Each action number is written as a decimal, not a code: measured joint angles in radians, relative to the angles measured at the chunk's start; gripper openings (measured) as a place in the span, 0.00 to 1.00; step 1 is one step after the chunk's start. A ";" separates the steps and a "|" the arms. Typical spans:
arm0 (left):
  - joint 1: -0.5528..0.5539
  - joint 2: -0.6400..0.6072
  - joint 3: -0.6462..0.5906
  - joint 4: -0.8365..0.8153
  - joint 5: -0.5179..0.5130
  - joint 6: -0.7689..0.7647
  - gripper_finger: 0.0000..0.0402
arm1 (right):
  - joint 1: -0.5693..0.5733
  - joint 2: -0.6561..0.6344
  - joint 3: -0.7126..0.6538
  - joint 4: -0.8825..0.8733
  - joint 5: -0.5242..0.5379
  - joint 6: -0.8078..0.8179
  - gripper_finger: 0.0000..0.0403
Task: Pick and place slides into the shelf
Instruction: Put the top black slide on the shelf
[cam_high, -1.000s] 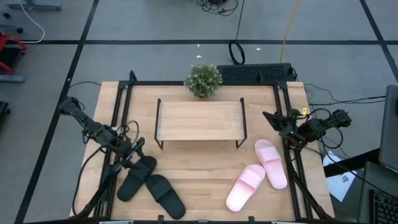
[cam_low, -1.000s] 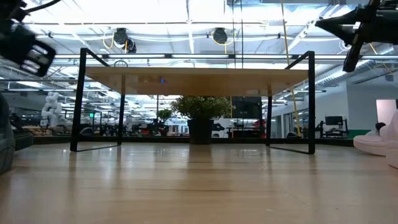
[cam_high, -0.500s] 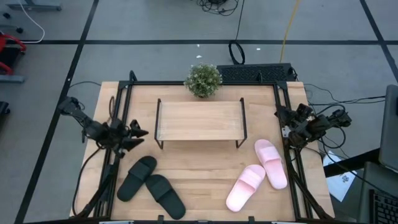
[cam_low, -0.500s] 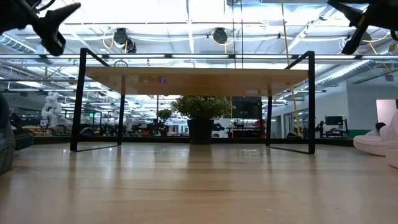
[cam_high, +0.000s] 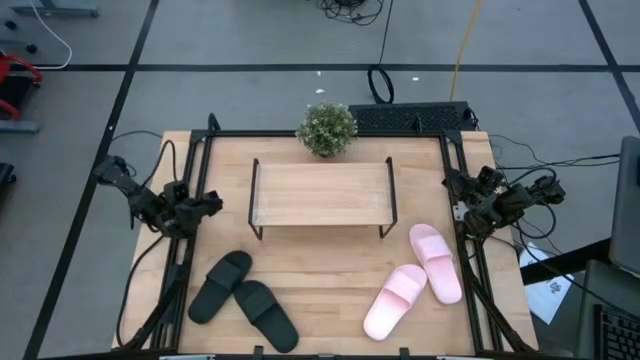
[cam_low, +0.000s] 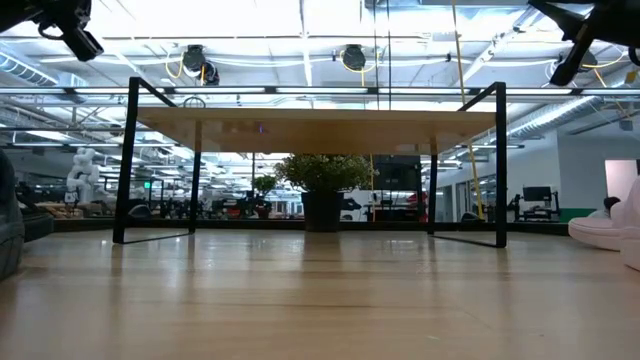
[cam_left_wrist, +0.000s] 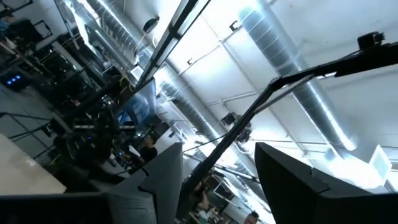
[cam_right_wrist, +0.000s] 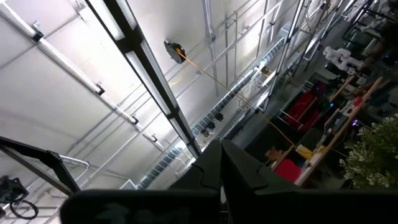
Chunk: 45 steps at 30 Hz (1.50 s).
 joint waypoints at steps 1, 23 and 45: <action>0.000 0.000 0.000 0.007 0.000 0.009 0.49 | 0.000 0.000 0.000 0.009 0.000 0.000 0.00; -0.002 0.149 0.568 -0.896 0.039 -0.076 0.49 | 0.000 0.001 0.000 0.104 -0.130 -0.023 0.00; -0.207 0.748 0.937 -1.666 0.479 -0.920 0.49 | 0.000 0.001 0.001 0.106 -0.122 -0.107 0.00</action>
